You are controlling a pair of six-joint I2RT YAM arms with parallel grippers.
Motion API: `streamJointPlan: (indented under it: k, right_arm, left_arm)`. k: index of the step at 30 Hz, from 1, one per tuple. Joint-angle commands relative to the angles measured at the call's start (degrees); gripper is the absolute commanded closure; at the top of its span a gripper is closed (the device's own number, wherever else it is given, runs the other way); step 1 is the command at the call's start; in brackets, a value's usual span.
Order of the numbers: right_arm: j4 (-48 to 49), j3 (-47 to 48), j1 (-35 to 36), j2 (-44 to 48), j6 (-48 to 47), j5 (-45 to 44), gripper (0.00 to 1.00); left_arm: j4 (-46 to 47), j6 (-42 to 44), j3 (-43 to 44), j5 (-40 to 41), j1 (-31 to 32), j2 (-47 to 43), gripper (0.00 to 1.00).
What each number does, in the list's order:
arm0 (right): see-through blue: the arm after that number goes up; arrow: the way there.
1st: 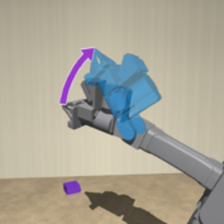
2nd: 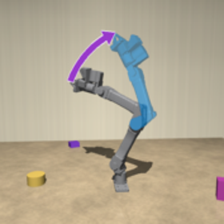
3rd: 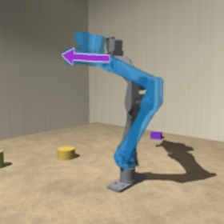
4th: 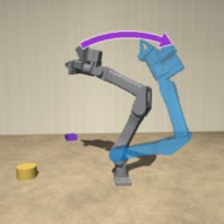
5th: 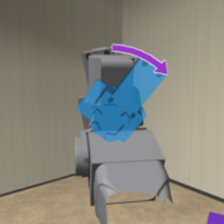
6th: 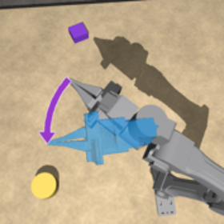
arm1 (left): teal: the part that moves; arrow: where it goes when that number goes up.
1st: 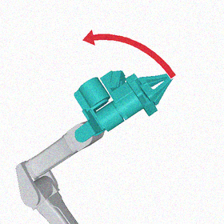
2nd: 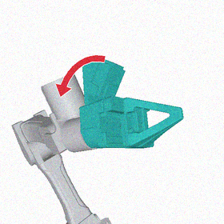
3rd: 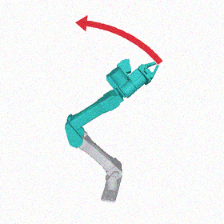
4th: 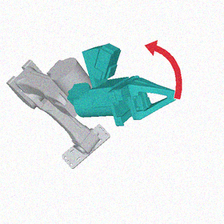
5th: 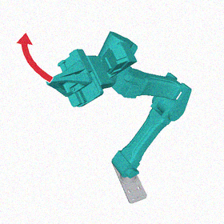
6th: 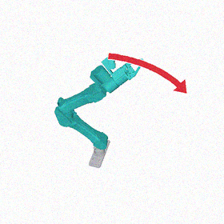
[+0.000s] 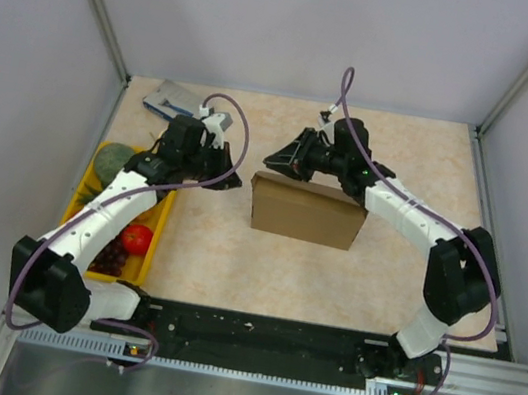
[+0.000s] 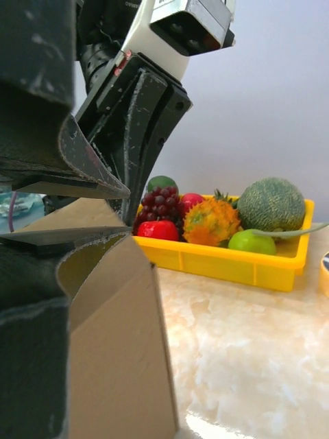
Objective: Fold the paper box
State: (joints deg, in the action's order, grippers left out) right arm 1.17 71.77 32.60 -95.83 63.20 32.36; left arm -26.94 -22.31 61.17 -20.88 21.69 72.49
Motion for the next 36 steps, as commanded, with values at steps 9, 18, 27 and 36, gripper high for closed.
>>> streamJointPlan:
  k: [9,18,27,36]
  right_arm:
    - [1.1,6.3,3.3,-3.4,1.1,-0.5,0.83]
    - [2.6,-2.0,4.5,-2.1,-0.8,-2.1,0.92]
    - [-5.1,6.9,5.3,0.3,-4.5,-2.0,0.92]
    - [0.0,-1.8,6.4,-0.3,-2.9,-2.8,0.92]
  left_arm:
    - [7.6,-3.0,0.6,-6.8,1.4,2.0,1.00]
    - [6.3,-1.1,-0.6,-1.7,2.4,1.8,1.00]
    - [2.2,1.3,-0.7,-0.3,-1.1,-3.4,0.99]
    - [0.5,2.3,-1.4,-0.4,-3.9,-6.5,0.97]
